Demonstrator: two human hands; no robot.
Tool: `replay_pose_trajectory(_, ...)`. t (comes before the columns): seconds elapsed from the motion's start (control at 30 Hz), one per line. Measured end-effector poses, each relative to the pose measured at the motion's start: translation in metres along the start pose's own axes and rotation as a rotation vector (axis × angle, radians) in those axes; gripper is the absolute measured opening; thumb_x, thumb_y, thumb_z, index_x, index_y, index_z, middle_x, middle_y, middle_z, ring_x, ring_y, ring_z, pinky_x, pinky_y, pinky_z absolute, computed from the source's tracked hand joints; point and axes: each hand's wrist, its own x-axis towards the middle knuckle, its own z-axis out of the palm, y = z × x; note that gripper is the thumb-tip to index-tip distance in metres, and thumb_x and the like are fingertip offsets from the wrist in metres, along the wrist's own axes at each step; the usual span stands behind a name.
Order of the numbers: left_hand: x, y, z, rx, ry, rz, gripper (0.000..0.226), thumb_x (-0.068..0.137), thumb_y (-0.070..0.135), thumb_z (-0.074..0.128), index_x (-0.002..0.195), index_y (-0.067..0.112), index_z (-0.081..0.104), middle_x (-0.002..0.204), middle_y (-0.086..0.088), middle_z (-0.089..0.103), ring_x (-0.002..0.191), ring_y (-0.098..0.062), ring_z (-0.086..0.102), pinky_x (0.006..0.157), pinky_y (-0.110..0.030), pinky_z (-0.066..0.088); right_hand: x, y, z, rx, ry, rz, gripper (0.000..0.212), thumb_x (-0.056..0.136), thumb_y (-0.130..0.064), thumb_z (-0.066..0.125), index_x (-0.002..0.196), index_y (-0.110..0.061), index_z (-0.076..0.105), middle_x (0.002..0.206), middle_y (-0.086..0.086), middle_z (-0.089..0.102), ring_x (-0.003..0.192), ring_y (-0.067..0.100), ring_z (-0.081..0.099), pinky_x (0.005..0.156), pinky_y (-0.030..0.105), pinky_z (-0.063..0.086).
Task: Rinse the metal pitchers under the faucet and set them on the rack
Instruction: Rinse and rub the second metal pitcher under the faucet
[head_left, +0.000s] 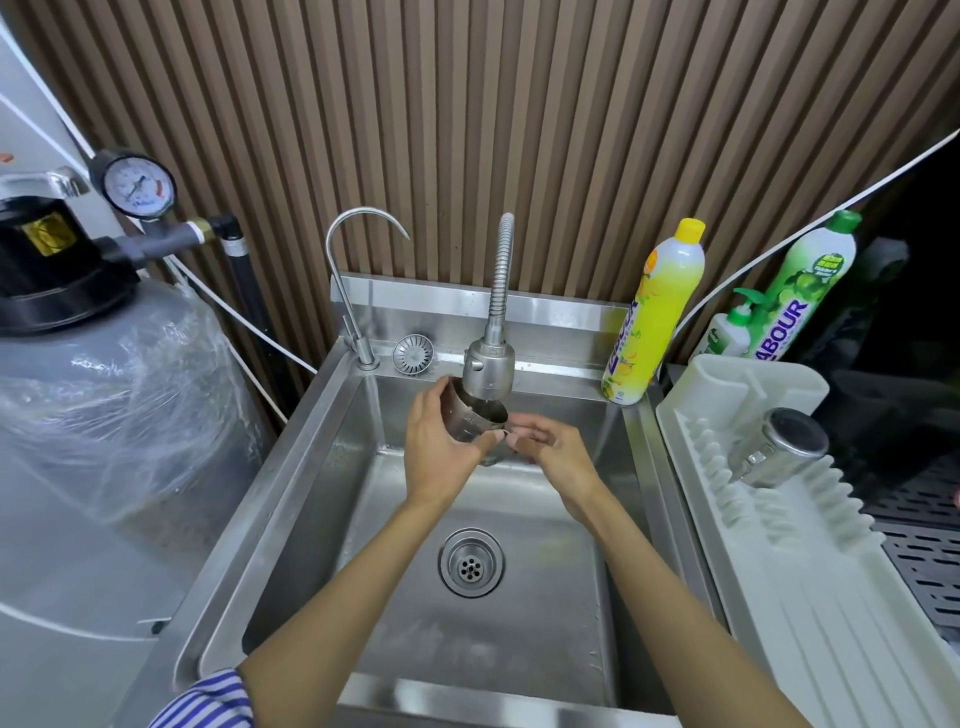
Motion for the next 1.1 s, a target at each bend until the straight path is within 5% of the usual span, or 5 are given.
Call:
replay_pose_trajectory(0.3, -0.008, 0.002, -0.005, 0.001, -0.026, -0.230, 0.073, 0.043, 0.061, 0.082, 0.098, 0.022, 0.054, 0.096, 0.008, 0.058, 0.089, -0.012, 0.058, 0.076, -0.025, 0.047, 0.000, -0.008, -0.005, -0.304, 0.075, -0.010, 0.022, 0.081, -0.017, 0.070, 0.100, -0.006, 0.072, 0.085, 0.006, 0.069, 0.063, 0.001, 0.054, 0.050, 0.001, 0.037)
replay_pose_trajectory(0.37, -0.009, 0.000, 0.000, -0.106, -0.088, -0.327, 0.074, 0.042, 0.054, 0.086, 0.098, 0.018, 0.055, 0.092, 0.007, 0.064, 0.083, -0.009, 0.062, 0.071, -0.020, 0.050, 0.000, -0.013, -0.010, -0.408, 0.089, -0.034, 0.021, 0.081, -0.015, 0.068, 0.099, -0.006, 0.073, 0.090, 0.008, 0.071, 0.075, 0.009, 0.060, 0.055, -0.002, 0.038)
replay_pose_trajectory(0.47, -0.011, -0.007, 0.009, -0.219, -0.158, -0.419, 0.068, 0.045, 0.037, 0.090, 0.100, 0.016, 0.056, 0.091, 0.006, 0.065, 0.080, -0.001, 0.061, 0.061, -0.007, 0.046, -0.003, -0.020, -0.014, -0.573, 0.102, -0.048, 0.020, 0.082, -0.017, 0.067, 0.100, -0.009, 0.072, 0.097, 0.009, 0.072, 0.088, 0.020, 0.065, 0.080, 0.023, 0.051)
replay_pose_trajectory(0.67, -0.012, -0.015, 0.027, -0.545, -0.256, -0.522, 0.070, 0.055, -0.001, 0.085, 0.112, 0.008, 0.046, 0.116, -0.012, 0.061, 0.107, -0.022, 0.060, 0.094, -0.031, 0.046, -0.017, -0.025, -0.014, -0.886, 0.132, -0.213, 0.022, 0.083, -0.014, 0.057, 0.100, -0.008, 0.068, 0.096, 0.015, 0.071, 0.091, 0.035, 0.064, 0.079, 0.043, 0.053)
replay_pose_trajectory(1.1, 0.007, 0.006, 0.021, -0.354, -0.022, -0.103, 0.080, 0.048, 0.002, 0.087, 0.109, 0.026, 0.040, 0.108, 0.004, 0.056, 0.090, 0.010, 0.056, 0.076, -0.002, 0.042, -0.002, -0.009, -0.013, -0.204, 0.201, -0.256, 0.026, 0.082, -0.003, 0.065, 0.106, -0.012, 0.068, 0.087, 0.004, 0.071, 0.076, 0.009, 0.063, 0.071, 0.005, 0.045)
